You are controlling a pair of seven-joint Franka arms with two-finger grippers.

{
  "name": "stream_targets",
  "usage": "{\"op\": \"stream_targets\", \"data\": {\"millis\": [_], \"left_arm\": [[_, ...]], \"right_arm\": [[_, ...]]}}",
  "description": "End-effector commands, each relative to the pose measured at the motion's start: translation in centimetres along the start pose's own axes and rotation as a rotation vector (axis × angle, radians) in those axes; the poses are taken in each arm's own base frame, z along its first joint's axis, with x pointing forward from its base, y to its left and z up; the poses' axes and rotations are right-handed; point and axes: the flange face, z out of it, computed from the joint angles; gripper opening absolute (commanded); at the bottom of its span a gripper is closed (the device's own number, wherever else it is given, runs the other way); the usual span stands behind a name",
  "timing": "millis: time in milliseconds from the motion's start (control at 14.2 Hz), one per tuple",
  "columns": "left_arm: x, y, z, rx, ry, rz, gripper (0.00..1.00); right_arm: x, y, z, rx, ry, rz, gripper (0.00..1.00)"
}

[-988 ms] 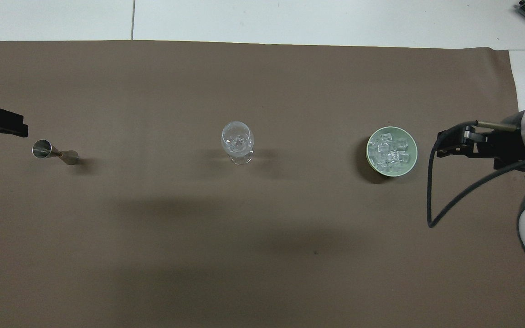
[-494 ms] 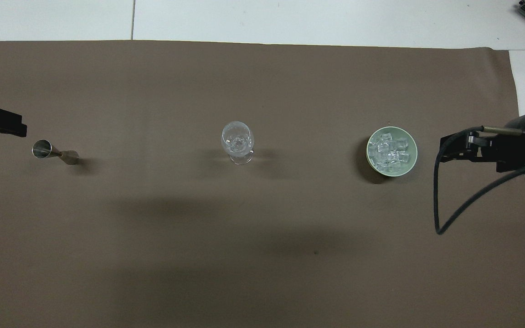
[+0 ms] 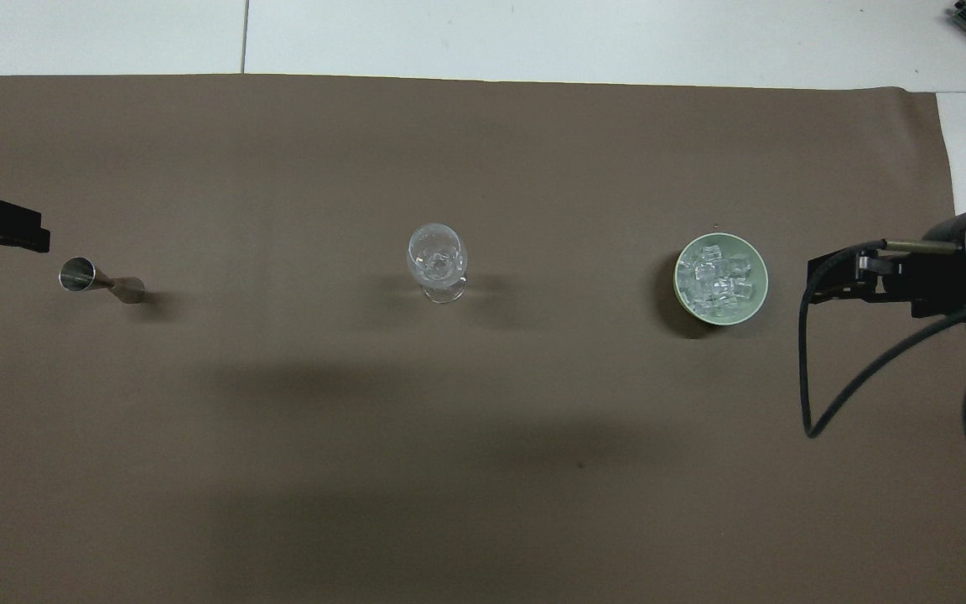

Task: Pour wine and add ice with both arms

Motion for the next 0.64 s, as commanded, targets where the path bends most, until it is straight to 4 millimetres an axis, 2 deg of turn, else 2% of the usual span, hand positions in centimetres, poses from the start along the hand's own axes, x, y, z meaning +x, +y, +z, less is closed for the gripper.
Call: {"op": "stream_targets", "data": {"millis": [0,565], "left_arm": [[0.0,-0.1,-0.6,0.017,0.012,0.003,1.0],[0.0,0.0,-1.2,0.012,0.028,-0.007,1.0]], "right_arm": [[-1.0,1.1,0.2,0.016,-0.011,-0.015,1.0],[-0.8,2.3,0.4,0.016,-0.016,-0.037,1.0]]}}
